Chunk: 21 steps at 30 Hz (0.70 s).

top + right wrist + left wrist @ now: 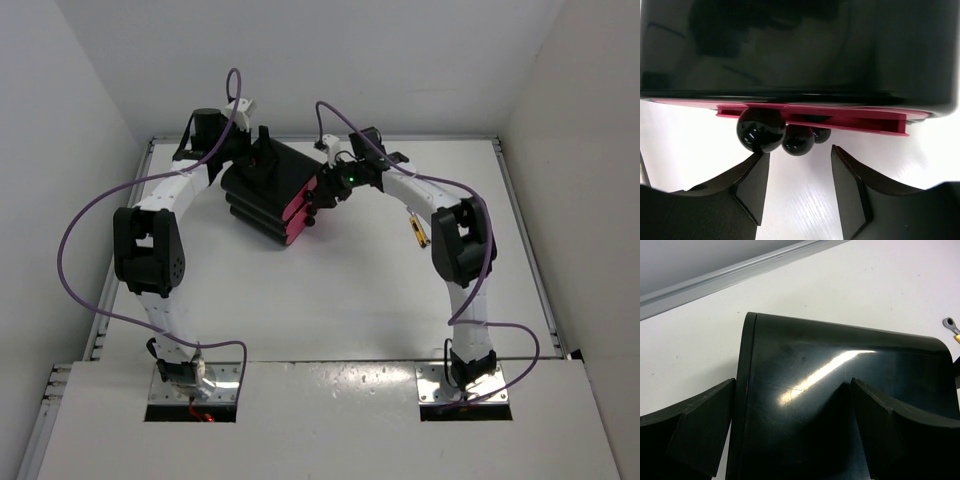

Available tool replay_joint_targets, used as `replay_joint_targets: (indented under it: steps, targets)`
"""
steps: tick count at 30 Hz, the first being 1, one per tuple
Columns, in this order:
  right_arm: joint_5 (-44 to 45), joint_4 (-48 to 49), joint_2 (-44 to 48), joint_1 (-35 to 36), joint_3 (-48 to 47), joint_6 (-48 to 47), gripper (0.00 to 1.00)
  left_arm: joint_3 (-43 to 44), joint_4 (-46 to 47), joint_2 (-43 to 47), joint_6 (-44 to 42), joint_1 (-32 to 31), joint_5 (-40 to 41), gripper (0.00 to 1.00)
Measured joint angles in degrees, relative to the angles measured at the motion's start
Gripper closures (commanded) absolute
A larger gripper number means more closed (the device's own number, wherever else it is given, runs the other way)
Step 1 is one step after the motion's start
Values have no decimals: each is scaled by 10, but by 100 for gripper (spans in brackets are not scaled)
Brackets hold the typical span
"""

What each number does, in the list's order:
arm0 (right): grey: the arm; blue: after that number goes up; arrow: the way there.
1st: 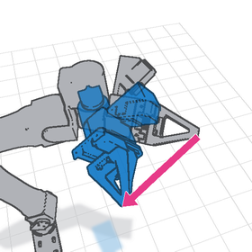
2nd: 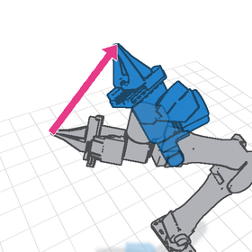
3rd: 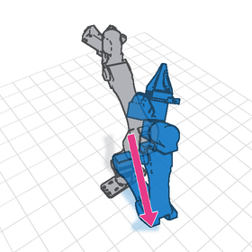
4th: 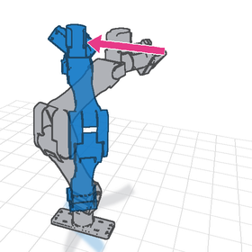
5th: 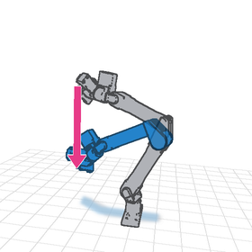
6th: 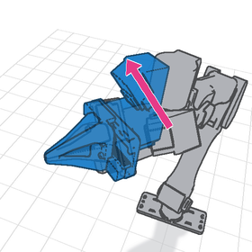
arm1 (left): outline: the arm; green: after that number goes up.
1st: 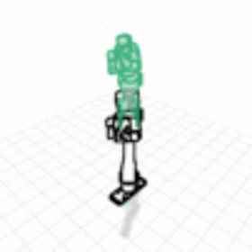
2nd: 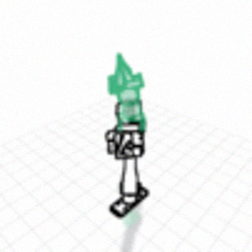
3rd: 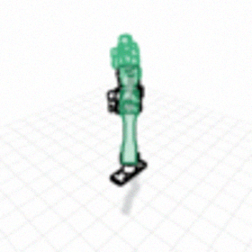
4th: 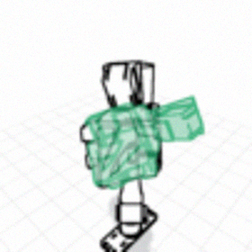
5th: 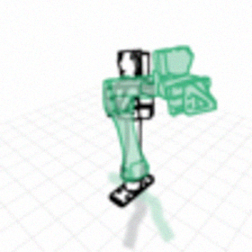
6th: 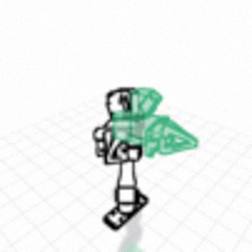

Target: Sort the tools into containers

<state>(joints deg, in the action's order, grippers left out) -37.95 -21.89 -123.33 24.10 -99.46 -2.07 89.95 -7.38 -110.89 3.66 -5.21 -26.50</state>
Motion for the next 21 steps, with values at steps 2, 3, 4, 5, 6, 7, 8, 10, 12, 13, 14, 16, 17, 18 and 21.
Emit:
replay_joint_targets:
  steps: [2, 3, 4, 5, 6, 7, 8, 10, 12, 13, 14, 16, 17, 18, 21]
  targets:
    - [-2, -2, 0, 2, 0, -8, 47, 0, 0, 0, 0, 0, 0, 1]
    - [-4, -3, 0, 2, 0, -11, 47, 0, 0, 0, 0, 0, 0, 1]
    - [-7, -3, 0, 2, 0, -14, 47, 0, 0, 0, 0, 0, 0, 1]
    - [-8, -3, 1, 2, 0, -17, 47, 0, 0, 0, 0, 0, 0, 1]
    - [-10, -5, 2, 2, 0, -19, 47, 0, 0, 0, 0, 0, 0, 1]
    - [-10, -6, 3, 2, 0, -21, 47, 0, 0, 0, 0, 0, 0, 1]
    - [-10, -7, 5, 2, 0, -23, 47, 0, 0, 0, 0, 0, 0, 1]
    - [-10, -7, 13, 4, 0, -25, 46, 0, 0, -1, 0, 0, 0, 1]
    - [-8, -7, 24, 7, 0, -27, 46, 2, -2, -2, 0, 0, -1, 1]
    - [-6, -7, 29, 10, 0, -27, 46, 2, -2, -2, 0, 0, -1, 1]
    - [-5, -8, 34, 13, -2, -27, 46, 2, -2, -2, 0, 0, -1, 1]
    - [-1, -8, 37, 21, -13, -27, 46, 2, -2, -2, 0, 0, -1, 1]
    - [1, -8, 37, 26, -18, -27, 46, 2, -2, -2, 0, 0, -1, 1]
    - [3, -8, 37, 31, -25, -27, 46, 2, -2, -2, 0, 0, -1, 1]
    - [13, -14, 37, 41, -38, -28, 46, 2, -2, -2, 0, 0, -1, 1]
